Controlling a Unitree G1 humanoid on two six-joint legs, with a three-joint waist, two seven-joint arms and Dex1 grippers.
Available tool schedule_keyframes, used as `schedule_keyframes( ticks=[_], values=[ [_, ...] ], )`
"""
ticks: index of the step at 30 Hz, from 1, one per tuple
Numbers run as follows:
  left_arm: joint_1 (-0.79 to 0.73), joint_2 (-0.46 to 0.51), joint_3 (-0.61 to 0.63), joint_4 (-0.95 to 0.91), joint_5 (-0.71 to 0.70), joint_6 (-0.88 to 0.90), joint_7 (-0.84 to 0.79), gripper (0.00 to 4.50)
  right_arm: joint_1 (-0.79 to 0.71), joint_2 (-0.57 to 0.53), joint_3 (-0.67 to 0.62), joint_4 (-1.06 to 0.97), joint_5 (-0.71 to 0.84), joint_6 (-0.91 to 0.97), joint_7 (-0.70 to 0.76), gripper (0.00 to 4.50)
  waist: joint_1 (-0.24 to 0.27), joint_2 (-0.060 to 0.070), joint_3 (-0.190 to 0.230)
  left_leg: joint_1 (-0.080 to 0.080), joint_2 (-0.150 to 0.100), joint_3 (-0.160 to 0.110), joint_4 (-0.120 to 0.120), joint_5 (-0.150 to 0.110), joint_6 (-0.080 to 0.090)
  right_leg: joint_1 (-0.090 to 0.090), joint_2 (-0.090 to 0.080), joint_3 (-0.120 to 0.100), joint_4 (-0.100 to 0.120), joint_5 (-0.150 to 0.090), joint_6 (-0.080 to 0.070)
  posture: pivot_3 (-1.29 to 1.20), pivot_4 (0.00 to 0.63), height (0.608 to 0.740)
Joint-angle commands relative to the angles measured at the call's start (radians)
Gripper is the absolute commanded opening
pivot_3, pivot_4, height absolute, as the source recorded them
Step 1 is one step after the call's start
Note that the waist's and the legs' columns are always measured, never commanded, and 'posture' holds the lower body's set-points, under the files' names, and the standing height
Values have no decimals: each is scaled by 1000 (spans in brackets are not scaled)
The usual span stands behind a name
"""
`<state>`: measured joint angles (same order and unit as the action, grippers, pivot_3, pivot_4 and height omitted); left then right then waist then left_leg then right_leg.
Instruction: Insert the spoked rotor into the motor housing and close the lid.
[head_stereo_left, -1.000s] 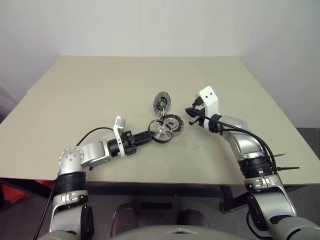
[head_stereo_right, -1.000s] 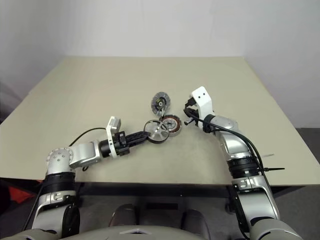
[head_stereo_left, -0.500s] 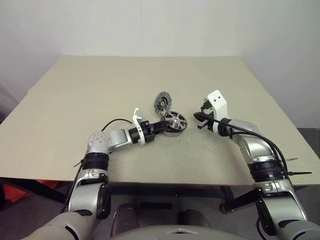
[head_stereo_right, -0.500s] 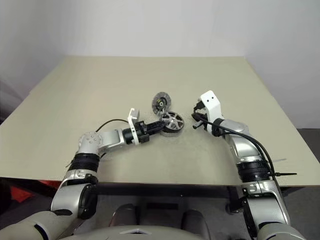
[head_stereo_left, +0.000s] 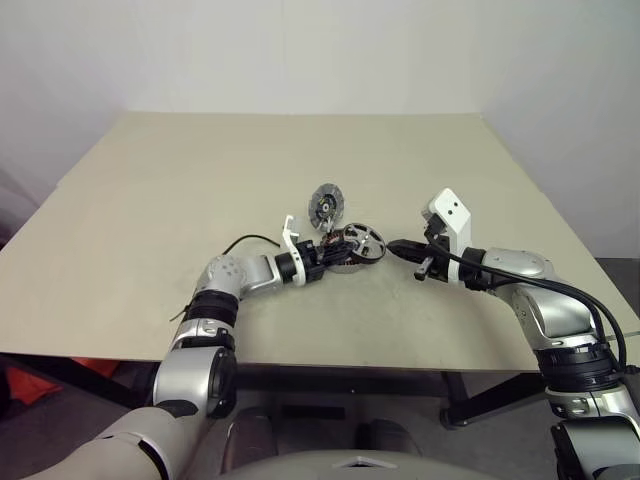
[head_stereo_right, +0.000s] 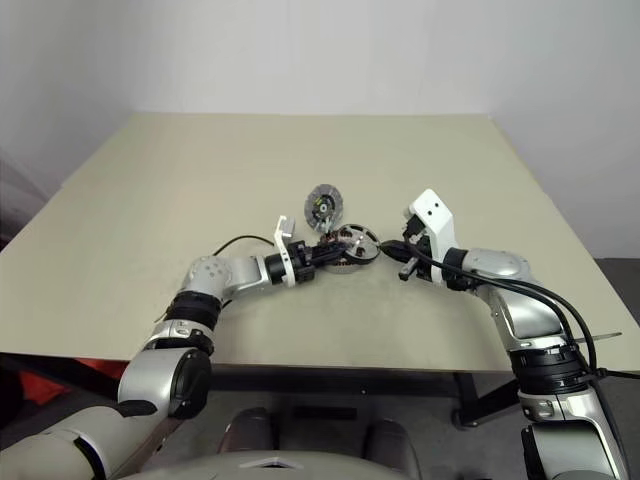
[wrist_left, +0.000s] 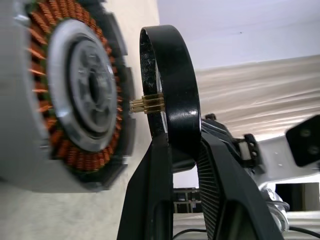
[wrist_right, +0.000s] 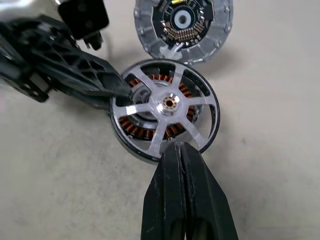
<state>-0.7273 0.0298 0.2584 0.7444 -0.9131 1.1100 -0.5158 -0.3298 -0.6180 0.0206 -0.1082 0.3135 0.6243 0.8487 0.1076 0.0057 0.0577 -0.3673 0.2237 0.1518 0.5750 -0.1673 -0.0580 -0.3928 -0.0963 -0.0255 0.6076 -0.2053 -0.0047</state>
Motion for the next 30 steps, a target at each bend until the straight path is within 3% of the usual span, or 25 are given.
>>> schedule_keyframes(
  ticks=[1, 30],
  values=[
    [-31, -3, 27, -3, 13, -14, -24, 357, -12, -9, -13, -40, 15, 1, 0, 0, 0, 0, 0, 0, 0, 0, 0, 0, 0, 0, 0, 0, 0, 0, 0, 0, 0, 740],
    [126, -23, 153, -213, -11, 45, 86, 357, -45, 3, 6, 12, -14, -12, -34, 0, -12, 0, 0, 0, 0, 1, 0, -2, 3, 0, -2, 0, -1, 0, 0, 0, 0, 740]
  ],
)
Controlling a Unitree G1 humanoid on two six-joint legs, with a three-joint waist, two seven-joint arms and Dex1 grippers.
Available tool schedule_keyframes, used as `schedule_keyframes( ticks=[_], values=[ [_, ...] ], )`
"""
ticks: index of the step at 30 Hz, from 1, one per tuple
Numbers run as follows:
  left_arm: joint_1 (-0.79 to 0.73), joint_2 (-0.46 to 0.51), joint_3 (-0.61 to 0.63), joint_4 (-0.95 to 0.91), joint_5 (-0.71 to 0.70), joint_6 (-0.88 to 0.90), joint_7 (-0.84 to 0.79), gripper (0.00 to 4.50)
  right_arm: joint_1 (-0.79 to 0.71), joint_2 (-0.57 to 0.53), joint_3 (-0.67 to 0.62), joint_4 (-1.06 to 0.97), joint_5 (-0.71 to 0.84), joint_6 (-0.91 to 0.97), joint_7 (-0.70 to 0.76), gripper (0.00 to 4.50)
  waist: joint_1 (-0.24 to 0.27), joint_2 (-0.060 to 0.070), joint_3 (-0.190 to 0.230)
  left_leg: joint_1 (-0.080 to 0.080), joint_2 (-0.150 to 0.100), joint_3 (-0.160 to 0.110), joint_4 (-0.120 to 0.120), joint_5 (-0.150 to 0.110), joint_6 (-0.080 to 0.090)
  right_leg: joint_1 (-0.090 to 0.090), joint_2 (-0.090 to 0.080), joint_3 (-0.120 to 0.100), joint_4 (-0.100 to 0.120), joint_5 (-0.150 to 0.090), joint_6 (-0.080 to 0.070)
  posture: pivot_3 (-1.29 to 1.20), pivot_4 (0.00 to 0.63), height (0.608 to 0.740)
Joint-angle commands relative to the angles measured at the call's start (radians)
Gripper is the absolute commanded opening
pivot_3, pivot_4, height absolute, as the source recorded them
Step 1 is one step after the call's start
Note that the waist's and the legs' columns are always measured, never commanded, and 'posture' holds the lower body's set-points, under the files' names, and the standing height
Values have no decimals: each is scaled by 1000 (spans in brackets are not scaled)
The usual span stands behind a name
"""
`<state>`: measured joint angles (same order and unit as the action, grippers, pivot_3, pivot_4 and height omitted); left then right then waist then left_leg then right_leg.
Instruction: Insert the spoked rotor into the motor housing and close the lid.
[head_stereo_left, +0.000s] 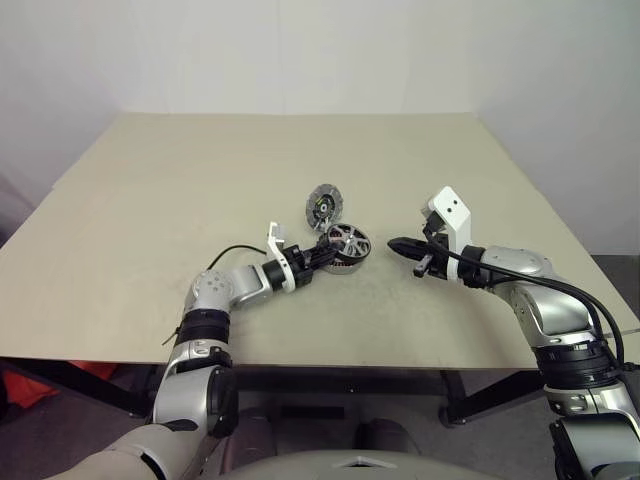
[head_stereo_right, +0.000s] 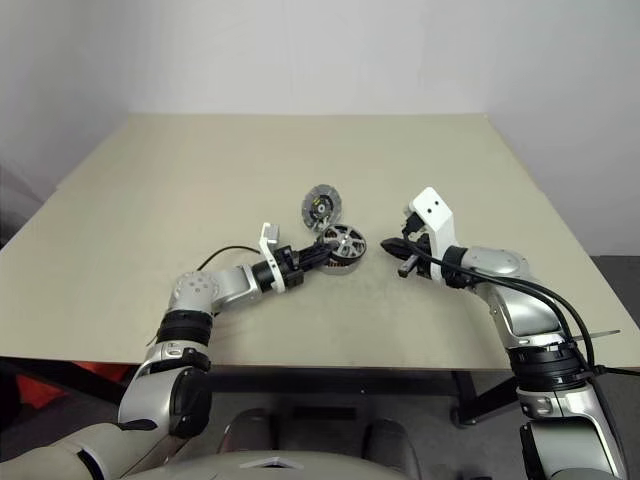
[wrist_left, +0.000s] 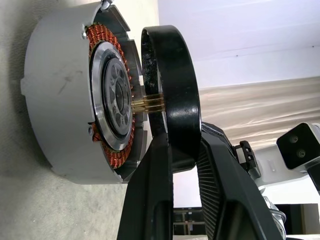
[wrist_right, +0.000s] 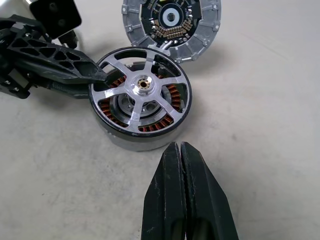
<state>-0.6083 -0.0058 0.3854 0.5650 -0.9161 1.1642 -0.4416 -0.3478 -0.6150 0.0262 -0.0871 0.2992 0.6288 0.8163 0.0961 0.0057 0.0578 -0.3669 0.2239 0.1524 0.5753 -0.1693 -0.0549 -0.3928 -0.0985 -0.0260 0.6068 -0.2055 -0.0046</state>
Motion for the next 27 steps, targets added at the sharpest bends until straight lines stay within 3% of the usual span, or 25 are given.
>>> schedule_keyframes(
  ticks=[1, 27],
  values=[
    [8, 13, 27, -35, -10, -10, 14, 357, -26, 0, 0, -9, -1, -17, -1, 0, 0, 0, 0, 0, 0, 0, 0, 0, 0, 0, 0, 0, 0, 0, 0, 0, 0, 740],
    [59, 22, 22, -100, -24, -3, 52, 357, -36, 10, 10, 14, -19, -38, -19, 0, -1, 0, 0, -1, 0, 0, -2, 0, 0, -2, 1, 0, -1, 0, 0, 0, 0, 740]
  ],
)
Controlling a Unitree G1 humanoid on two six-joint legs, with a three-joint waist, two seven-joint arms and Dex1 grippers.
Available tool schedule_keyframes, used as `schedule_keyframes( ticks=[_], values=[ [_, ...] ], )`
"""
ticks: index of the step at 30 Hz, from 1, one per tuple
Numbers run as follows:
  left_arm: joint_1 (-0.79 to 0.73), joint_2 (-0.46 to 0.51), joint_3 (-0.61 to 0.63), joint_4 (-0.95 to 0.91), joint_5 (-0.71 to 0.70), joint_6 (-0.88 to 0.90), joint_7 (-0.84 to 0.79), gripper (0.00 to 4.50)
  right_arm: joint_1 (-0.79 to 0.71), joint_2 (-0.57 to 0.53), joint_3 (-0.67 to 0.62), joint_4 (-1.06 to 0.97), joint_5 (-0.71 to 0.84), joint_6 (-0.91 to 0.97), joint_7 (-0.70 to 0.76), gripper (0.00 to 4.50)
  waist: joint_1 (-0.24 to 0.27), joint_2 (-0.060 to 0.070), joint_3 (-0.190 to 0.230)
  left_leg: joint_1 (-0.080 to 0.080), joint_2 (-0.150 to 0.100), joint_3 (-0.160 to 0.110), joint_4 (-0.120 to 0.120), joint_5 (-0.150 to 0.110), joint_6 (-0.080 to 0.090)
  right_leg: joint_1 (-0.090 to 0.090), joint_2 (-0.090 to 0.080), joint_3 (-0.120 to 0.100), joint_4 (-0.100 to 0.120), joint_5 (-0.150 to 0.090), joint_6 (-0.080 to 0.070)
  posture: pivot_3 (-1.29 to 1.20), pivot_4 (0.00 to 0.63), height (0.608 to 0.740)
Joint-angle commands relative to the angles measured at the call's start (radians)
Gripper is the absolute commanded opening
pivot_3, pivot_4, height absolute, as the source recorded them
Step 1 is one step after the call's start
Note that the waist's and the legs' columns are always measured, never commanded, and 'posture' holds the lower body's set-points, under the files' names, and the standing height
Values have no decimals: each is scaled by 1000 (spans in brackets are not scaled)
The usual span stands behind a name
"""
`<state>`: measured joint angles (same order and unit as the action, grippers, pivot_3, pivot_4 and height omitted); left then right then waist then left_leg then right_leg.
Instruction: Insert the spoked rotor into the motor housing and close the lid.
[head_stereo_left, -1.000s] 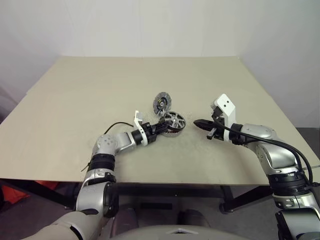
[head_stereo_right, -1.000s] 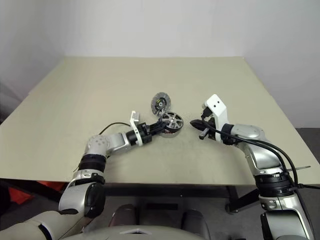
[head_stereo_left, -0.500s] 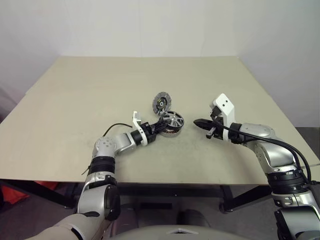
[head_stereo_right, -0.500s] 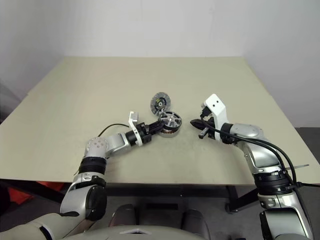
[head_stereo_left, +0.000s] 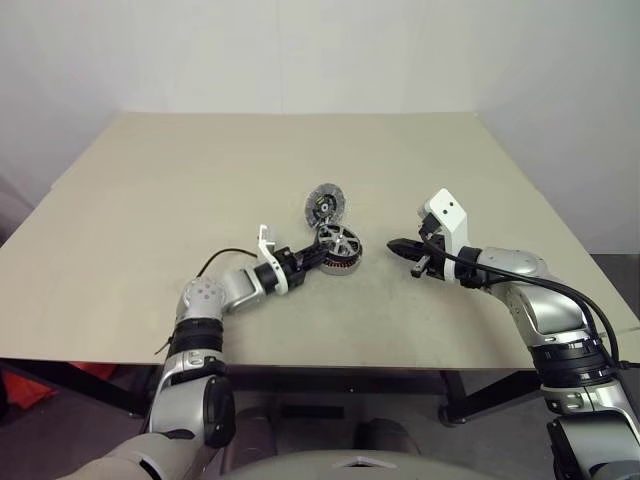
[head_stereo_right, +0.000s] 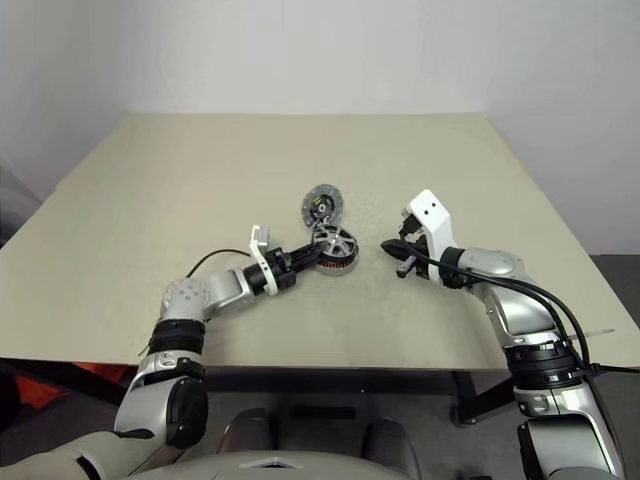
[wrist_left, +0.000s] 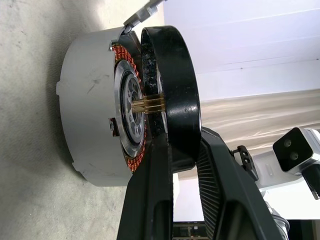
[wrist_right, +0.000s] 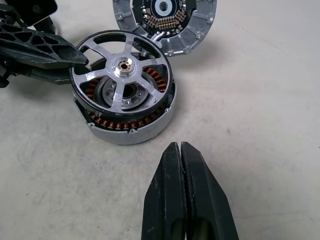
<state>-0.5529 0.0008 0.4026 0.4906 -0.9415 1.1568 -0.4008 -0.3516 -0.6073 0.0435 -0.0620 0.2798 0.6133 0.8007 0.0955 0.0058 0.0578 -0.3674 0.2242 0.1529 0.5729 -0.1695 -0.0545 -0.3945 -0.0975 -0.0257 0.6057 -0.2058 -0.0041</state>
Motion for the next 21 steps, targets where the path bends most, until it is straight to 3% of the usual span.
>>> schedule_keyframes(
  ticks=[1, 5, 12, 21],
  values=[
    [4, 15, 5, -25, 0, 8, 12, 357, -34, 3, -8, -9, -2, -23, -4, 0, 0, 0, 0, 0, 0, 0, 0, 0, 0, 0, 0, 0, 0, 0, 0, 0, 0, 740],
    [9, 19, -9, -30, 21, -13, 6, 357, -33, 4, -6, -6, -10, -28, -6, 0, 0, 0, 0, 0, 0, 0, 0, 0, 0, 0, 0, 0, 0, 0, 0, 0, 0, 740],
    [16, 22, -8, -29, 21, -12, 8, 2594, -31, 9, -7, -5, -18, -35, -7, 0, 3, 0, 0, 0, -1, 0, 0, 0, 0, 1, 0, 0, 0, -1, 2, 0, 0, 740],
    [48, 49, 10, -99, -40, 70, -5, 2594, -32, 13, -6, 2, -24, -40, -6, 0, 1, 0, 0, 1, 0, 0, -1, 0, 0, 1, 0, 0, 0, -3, 6, 0, 0, 740]
  ],
)
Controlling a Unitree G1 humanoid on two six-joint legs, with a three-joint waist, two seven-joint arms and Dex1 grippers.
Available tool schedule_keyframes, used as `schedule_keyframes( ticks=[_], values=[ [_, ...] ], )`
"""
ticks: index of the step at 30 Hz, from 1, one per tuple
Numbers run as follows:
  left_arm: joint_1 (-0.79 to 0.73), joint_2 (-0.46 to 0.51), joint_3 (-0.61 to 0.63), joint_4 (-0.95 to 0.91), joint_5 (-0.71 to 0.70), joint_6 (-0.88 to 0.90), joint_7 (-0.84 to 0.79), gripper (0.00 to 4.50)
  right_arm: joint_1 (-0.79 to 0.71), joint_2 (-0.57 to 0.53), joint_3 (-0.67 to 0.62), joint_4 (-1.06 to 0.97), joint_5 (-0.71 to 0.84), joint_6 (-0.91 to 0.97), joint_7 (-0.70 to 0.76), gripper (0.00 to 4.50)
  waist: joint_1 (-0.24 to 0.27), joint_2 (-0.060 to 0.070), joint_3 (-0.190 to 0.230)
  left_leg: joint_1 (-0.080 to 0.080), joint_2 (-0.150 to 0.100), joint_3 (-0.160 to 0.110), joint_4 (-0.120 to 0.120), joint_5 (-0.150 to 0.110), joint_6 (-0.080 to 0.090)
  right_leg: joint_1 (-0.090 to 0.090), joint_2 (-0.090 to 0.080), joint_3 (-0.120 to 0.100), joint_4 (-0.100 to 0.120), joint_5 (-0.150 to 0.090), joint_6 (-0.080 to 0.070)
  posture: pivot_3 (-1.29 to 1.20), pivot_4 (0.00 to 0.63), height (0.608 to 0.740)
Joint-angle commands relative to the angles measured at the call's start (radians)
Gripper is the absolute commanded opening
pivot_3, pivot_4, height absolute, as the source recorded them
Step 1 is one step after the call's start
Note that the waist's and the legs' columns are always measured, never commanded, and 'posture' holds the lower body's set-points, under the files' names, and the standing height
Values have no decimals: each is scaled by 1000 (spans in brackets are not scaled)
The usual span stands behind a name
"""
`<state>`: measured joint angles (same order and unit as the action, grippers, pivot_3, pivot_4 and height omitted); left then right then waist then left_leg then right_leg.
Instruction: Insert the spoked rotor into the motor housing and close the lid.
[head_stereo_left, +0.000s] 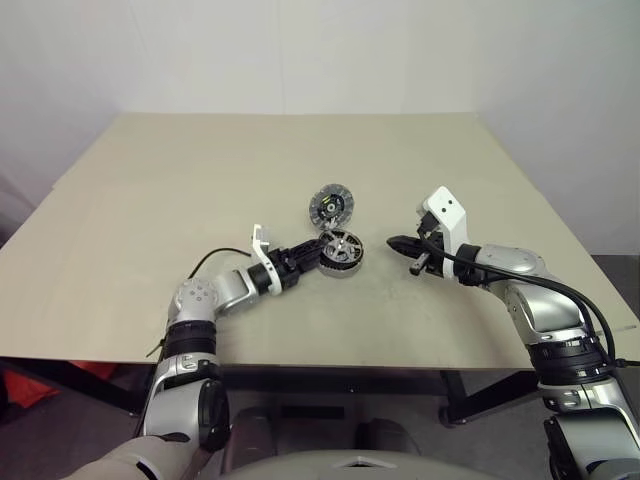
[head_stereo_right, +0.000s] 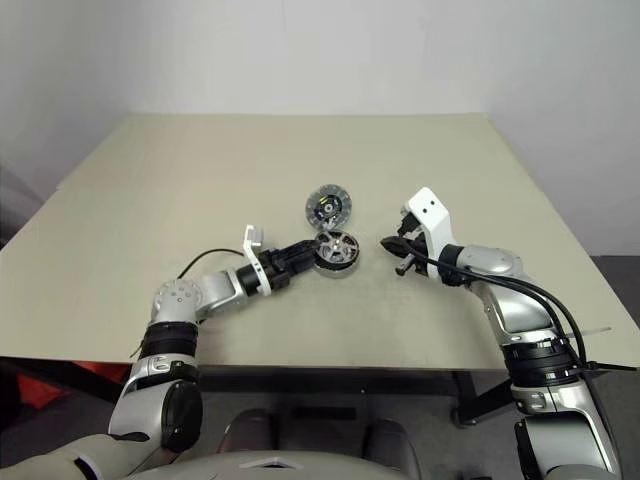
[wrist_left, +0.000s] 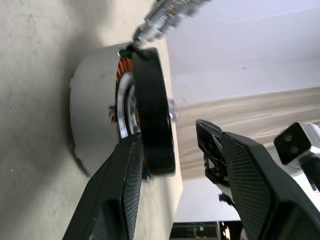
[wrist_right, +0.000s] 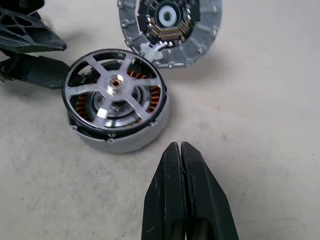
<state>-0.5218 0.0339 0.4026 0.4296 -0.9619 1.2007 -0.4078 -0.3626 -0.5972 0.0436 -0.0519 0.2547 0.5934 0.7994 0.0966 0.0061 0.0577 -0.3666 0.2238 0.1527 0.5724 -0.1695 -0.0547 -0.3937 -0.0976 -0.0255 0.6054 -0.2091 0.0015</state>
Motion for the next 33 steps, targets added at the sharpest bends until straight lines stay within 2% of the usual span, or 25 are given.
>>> schedule_keyframes(
  ticks=[1, 11, 14, 17, 20, 24, 27, 33],
  values=[
    [22, 19, 12, -46, -24, 33, 3, 2594, -22, 4, -5, -7, 0, -22, -5, 0, 0, 0, 0, 0, 0, 0, 0, 0, 0, 0, 0, 0, 0, 2, -3, 0, 0, 740],
    [88, 41, 11, -151, -53, 83, 7, 2594, -37, 14, 2, -5, 1, -28, 3, 0, 0, 0, 0, -2, 0, 0, -1, 0, 0, -2, 0, 0, -1, 2, -4, 0, 0, 740],
    [134, 64, -16, -221, -36, 69, -12, 2594, -52, 25, 13, -30, 13, -21, 16, 0, -1, 0, 0, -2, 0, 0, -1, 0, 0, -2, 0, 0, -1, 2, -4, 0, 0, 740],
    [178, 108, -97, -321, 43, -27, -46, 2594, -82, 64, 50, -22, 4, -24, 12, 0, -4, 0, 0, -2, 1, 0, -2, 0, 0, -3, 1, 0, 0, 2, -4, 0, 0, 740],
    [186, 147, -159, -398, 99, -109, -72, 2594, -118, 118, 82, 23, -9, -30, -4, 0, -2, 0, 0, -2, 2, 0, -2, 0, 0, -3, 2, 0, 0, 1, -2, 0, 0, 740],
    [169, 175, -174, -446, 114, -154, -75, 2594, -151, 177, 109, 98, -30, -56, -22, 0, 1, 0, 0, -2, 1, 0, -1, 0, -1, -3, 2, 0, 0, 2, -4, 0, 0, 740],
    [163, 182, -178, -464, 119, -172, -67, 2594, -173, 238, 108, 231, -46, -96, -60, 0, -2, 0, 0, -3, 0, 0, -1, 0, -1, -3, 2, 0, 0, 3, -5, 0, 0, 740],
    [162, 190, -186, -495, 130, -189, -57, 2594, -155, 267, 113, 380, -91, -188, -85, 0, -3, 0, 0, -3, 1, 0, -1, 1, -1, -4, 3, 0, 0, 3, -6, 0, 0, 740]
  ],
)
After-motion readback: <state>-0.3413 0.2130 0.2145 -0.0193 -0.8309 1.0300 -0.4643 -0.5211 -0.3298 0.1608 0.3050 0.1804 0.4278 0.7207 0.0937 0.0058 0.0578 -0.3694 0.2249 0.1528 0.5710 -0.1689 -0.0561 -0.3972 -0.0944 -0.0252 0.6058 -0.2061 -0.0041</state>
